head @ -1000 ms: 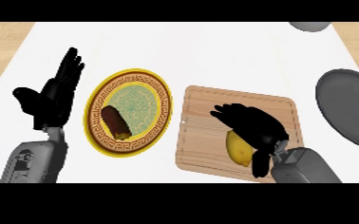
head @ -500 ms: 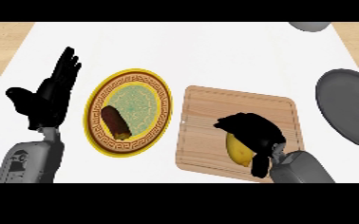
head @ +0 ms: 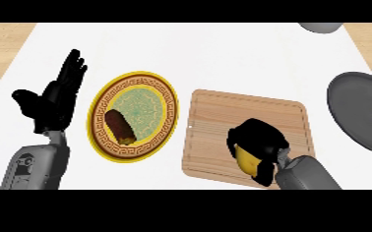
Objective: Pick the lemon from the cutting board and place it in the pan
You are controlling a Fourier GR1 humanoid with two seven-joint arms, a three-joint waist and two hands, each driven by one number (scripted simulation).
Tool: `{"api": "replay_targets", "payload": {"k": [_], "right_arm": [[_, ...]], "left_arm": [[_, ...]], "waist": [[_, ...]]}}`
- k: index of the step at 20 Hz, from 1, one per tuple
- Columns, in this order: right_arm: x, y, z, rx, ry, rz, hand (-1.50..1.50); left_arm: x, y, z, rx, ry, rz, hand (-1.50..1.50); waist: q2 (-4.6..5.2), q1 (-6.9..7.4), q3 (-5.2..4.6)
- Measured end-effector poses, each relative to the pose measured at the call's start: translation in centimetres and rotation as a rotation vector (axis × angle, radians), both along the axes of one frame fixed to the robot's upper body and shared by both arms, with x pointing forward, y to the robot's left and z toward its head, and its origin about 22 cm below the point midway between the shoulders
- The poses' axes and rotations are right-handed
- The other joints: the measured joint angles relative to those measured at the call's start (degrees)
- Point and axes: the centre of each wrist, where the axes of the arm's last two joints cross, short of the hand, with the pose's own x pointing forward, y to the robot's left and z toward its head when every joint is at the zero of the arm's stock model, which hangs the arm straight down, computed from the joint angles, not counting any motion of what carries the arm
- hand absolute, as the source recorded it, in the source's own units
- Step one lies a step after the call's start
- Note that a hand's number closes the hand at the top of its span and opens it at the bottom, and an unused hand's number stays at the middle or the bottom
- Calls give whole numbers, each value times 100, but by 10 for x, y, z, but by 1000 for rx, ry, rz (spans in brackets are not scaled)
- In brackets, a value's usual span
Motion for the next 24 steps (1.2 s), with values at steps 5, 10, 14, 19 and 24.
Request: {"api": "replay_targets", "payload": {"k": [5, 10, 14, 19, 24], "right_arm": [[-11, -2, 0, 45, -45, -25, 150], [-76, -52, -4, 78, -83, -89, 150], [-114, -80, 21, 163, -228, -139, 150], [-148, -106, 58, 324, -405, -213, 150], [-173, -134, 88, 427, -517, -327, 150]], "left_arm": [[0, 8, 2, 1, 3, 1, 0], [-9, 16, -4, -2, 15, 45, 0], [-14, 26, -5, 1, 20, 77, 0], [-17, 25, -5, 2, 17, 76, 0], [-17, 20, -1, 3, 14, 60, 0]], "waist": [[6, -18, 4], [-53, -262, 6], [-93, -448, 8], [-82, -461, 9], [-51, -341, 7]]}}
